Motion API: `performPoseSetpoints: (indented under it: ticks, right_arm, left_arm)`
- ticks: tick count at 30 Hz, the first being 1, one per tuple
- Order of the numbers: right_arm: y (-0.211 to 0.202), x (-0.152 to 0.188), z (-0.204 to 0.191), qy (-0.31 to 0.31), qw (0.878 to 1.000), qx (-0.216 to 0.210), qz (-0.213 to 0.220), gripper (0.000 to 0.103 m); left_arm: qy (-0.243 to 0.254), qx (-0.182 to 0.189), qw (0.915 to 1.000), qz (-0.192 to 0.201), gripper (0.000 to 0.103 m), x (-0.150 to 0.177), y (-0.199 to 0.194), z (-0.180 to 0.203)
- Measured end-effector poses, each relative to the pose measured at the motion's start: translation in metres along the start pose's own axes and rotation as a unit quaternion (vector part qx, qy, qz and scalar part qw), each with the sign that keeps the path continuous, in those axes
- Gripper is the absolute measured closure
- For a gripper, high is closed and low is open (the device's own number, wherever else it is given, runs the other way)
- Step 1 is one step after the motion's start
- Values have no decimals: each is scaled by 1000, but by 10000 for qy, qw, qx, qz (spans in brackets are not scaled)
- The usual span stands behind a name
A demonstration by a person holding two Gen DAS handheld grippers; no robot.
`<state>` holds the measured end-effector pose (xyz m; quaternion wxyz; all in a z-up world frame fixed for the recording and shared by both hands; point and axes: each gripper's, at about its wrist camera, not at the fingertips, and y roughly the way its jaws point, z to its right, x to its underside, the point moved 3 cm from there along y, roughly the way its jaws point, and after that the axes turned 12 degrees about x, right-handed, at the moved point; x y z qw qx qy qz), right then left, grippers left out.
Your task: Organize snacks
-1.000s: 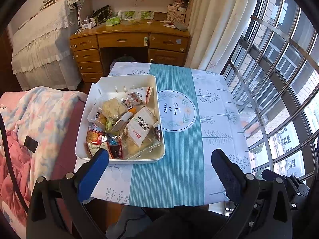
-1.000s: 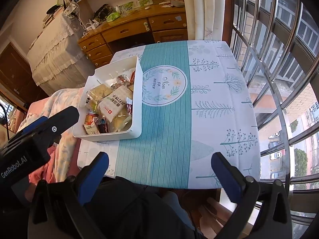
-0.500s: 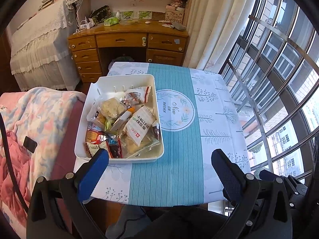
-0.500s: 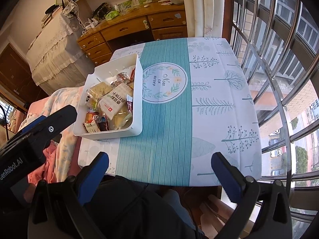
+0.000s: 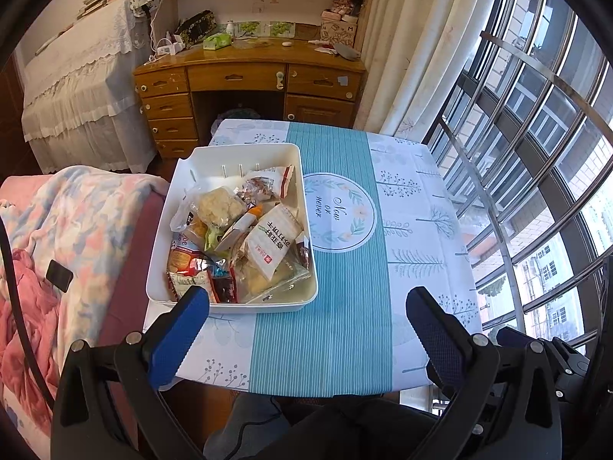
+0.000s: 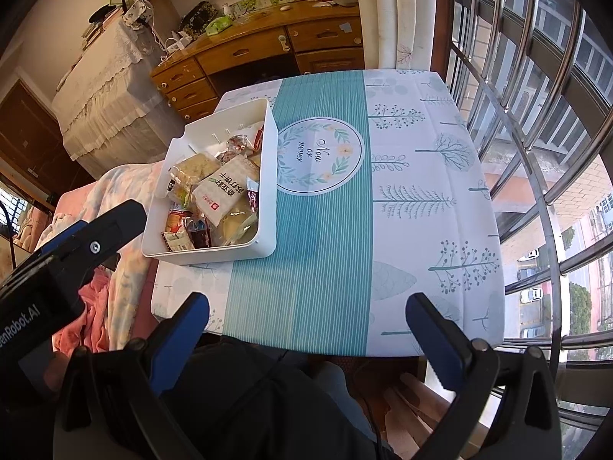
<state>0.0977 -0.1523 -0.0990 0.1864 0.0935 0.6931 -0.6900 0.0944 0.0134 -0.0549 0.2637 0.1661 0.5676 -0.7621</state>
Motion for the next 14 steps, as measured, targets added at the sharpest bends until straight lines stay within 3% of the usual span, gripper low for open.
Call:
performPoseSetpoints:
  ticks: [14]
  right_arm:
    - [1, -5, 4, 31, 10000, 2, 0, 0]
  left_arm:
    - [0, -31, 10000, -5, 1, -6, 0, 2]
